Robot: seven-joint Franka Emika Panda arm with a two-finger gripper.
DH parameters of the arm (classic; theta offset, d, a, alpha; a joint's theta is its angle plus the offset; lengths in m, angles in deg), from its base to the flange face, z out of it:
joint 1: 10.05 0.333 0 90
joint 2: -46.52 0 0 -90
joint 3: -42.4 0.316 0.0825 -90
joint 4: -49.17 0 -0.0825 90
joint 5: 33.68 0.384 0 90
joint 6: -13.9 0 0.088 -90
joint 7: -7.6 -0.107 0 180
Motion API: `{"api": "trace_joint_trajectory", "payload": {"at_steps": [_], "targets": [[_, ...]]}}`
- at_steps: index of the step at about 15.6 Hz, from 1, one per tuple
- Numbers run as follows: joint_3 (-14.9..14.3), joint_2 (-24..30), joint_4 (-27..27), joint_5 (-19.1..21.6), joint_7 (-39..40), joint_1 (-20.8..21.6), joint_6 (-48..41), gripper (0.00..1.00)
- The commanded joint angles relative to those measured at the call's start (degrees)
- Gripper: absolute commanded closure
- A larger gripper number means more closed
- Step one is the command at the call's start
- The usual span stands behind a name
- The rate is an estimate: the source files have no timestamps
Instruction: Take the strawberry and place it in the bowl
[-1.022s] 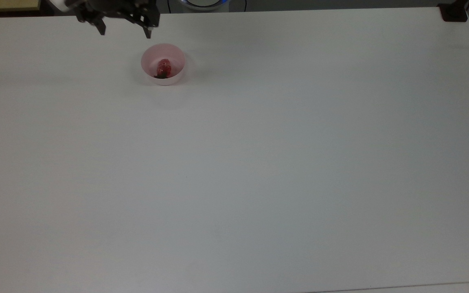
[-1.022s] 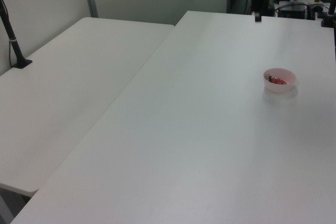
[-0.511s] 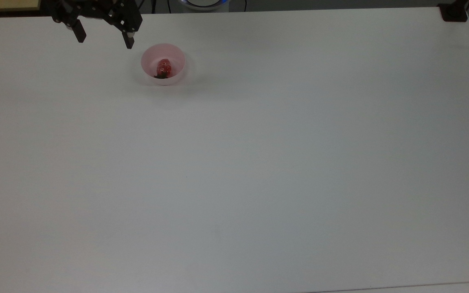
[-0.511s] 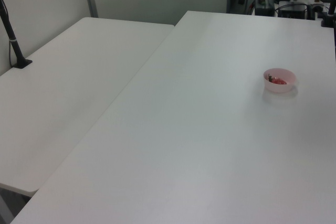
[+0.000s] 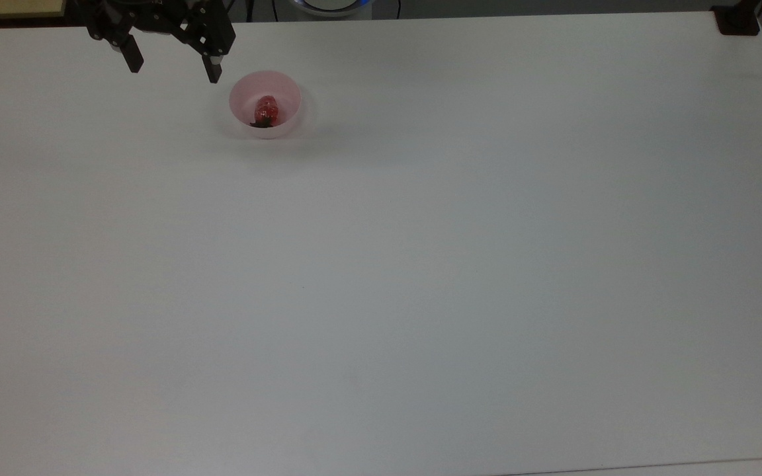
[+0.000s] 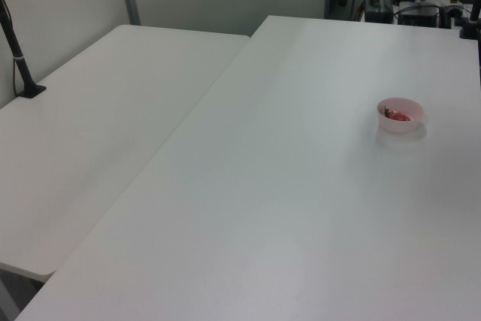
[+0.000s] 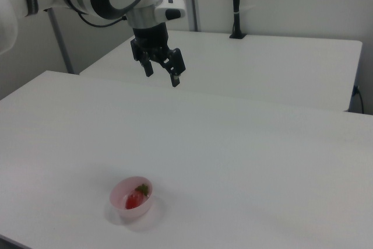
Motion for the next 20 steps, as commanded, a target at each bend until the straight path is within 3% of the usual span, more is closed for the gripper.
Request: {"api": "trace_joint_trajectory", "payload": {"at_steps": [1, 3, 8, 11, 20], "targets": [[-0.1, 0.5, 0.4, 1.1, -0.2, 0.5, 1.0, 0.00], [-1.2, 1.6, 1.5, 0.6, -0.4, 3.9, 0.8, 0.00], [-17.4, 6.3, 5.2, 1.0, -0.1, 20.6, 1.0, 0.00], [-22.0, 9.3, 8.0, 1.0, 1.0, 26.4, 0.9, 0.00], [-22.2, 9.3, 8.0, 0.7, 1.1, 26.9, -1.4, 0.00]]}}
